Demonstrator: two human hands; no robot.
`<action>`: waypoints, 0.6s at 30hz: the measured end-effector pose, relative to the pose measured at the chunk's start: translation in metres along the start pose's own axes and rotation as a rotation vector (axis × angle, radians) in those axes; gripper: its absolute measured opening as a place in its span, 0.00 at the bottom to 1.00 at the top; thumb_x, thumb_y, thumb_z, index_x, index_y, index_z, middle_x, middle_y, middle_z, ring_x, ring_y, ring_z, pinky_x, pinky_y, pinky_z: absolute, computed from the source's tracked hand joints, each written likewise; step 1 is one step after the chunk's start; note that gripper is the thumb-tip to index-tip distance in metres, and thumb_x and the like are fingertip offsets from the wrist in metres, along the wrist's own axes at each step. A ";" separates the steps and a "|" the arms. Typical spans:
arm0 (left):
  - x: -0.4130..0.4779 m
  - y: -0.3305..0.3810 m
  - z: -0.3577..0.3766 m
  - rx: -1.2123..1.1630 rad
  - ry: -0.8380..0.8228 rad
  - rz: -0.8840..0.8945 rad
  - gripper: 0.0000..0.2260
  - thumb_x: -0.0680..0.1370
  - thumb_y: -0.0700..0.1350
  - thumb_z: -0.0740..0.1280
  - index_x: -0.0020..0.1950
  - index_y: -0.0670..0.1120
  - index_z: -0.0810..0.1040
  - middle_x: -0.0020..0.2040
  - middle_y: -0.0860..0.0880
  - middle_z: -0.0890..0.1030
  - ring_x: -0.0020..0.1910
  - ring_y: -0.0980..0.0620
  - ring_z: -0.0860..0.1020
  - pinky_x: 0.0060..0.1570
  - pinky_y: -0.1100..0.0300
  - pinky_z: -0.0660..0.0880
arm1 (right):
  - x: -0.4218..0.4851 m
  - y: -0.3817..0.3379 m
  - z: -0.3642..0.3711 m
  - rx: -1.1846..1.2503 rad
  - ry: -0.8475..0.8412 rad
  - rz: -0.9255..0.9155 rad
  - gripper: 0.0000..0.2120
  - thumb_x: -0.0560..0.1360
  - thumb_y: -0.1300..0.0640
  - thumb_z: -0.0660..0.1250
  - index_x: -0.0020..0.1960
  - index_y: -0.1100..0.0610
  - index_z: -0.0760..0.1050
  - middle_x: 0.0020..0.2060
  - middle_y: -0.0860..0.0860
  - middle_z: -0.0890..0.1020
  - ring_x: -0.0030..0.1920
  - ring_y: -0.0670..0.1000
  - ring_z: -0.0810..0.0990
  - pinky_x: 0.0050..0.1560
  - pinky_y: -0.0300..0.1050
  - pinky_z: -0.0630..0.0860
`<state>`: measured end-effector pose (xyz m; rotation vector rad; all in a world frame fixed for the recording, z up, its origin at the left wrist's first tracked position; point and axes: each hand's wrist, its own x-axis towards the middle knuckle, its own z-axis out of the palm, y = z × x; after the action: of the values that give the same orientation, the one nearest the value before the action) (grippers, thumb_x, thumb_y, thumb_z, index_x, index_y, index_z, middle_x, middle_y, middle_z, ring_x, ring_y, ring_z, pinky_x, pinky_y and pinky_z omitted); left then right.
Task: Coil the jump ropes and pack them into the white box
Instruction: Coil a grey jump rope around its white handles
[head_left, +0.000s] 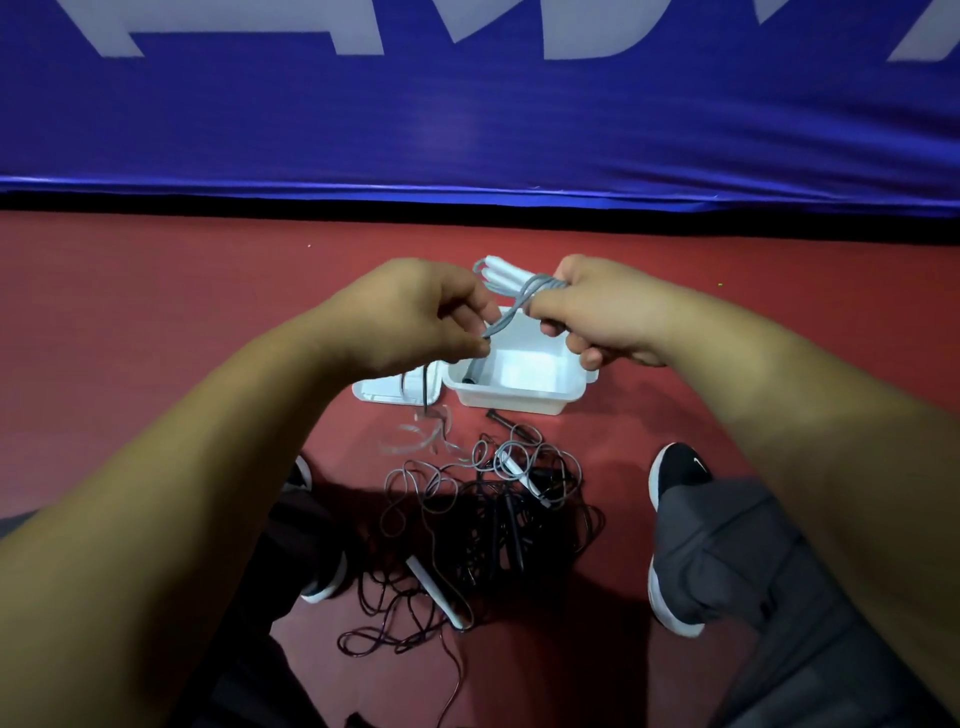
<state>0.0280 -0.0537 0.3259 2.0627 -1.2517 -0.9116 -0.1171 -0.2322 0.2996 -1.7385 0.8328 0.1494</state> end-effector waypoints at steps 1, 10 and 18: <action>0.001 -0.002 0.002 0.020 0.001 -0.026 0.08 0.76 0.40 0.79 0.52 0.48 0.84 0.43 0.50 0.87 0.38 0.55 0.84 0.41 0.63 0.82 | 0.000 -0.002 0.001 0.052 0.005 -0.009 0.06 0.81 0.58 0.66 0.53 0.56 0.69 0.42 0.56 0.77 0.26 0.48 0.64 0.25 0.39 0.65; 0.005 -0.002 0.020 -0.462 0.070 -0.153 0.09 0.88 0.41 0.60 0.57 0.37 0.77 0.43 0.41 0.81 0.30 0.49 0.80 0.33 0.54 0.80 | -0.009 -0.013 0.003 0.530 -0.077 -0.054 0.09 0.81 0.60 0.71 0.53 0.55 0.71 0.39 0.51 0.76 0.27 0.44 0.59 0.21 0.37 0.56; -0.002 0.002 0.006 -0.466 0.086 0.117 0.11 0.87 0.49 0.62 0.59 0.50 0.84 0.37 0.49 0.73 0.36 0.53 0.67 0.37 0.59 0.65 | -0.016 -0.018 -0.009 0.731 -0.128 -0.047 0.23 0.77 0.34 0.73 0.57 0.51 0.72 0.38 0.48 0.75 0.26 0.43 0.57 0.17 0.35 0.55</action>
<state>0.0215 -0.0531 0.3248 1.6273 -0.9895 -0.9446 -0.1208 -0.2310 0.3252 -1.0463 0.6404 -0.0722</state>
